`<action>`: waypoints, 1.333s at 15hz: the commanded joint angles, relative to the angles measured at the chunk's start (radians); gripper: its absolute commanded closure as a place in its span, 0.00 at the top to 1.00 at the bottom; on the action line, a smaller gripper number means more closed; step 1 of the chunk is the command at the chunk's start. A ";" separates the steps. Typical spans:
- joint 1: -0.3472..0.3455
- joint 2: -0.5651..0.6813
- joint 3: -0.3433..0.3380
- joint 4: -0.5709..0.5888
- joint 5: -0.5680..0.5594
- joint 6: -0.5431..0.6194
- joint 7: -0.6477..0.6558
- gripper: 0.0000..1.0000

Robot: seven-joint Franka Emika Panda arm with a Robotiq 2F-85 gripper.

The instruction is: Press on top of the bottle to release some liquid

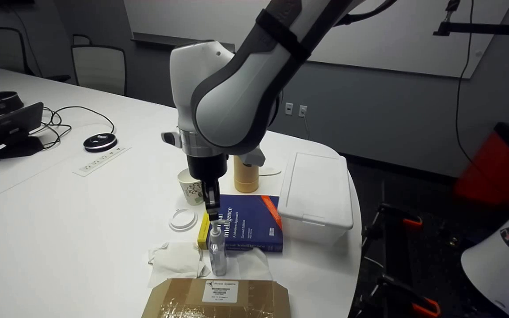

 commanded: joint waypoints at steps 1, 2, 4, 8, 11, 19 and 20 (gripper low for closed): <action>-0.016 0.006 0.019 -0.006 0.015 0.004 -0.006 0.00; -0.017 0.009 0.020 -0.006 0.016 0.005 -0.007 0.00; -0.018 0.016 0.021 -0.007 0.017 0.011 -0.006 0.00; -0.022 0.024 0.021 -0.004 0.017 0.021 -0.006 0.00; -0.028 0.028 0.028 -0.002 0.019 0.018 -0.010 0.00; -0.014 0.040 0.016 -0.005 -0.005 0.025 0.004 0.00; -0.013 0.040 0.014 -0.006 -0.009 0.027 0.005 0.00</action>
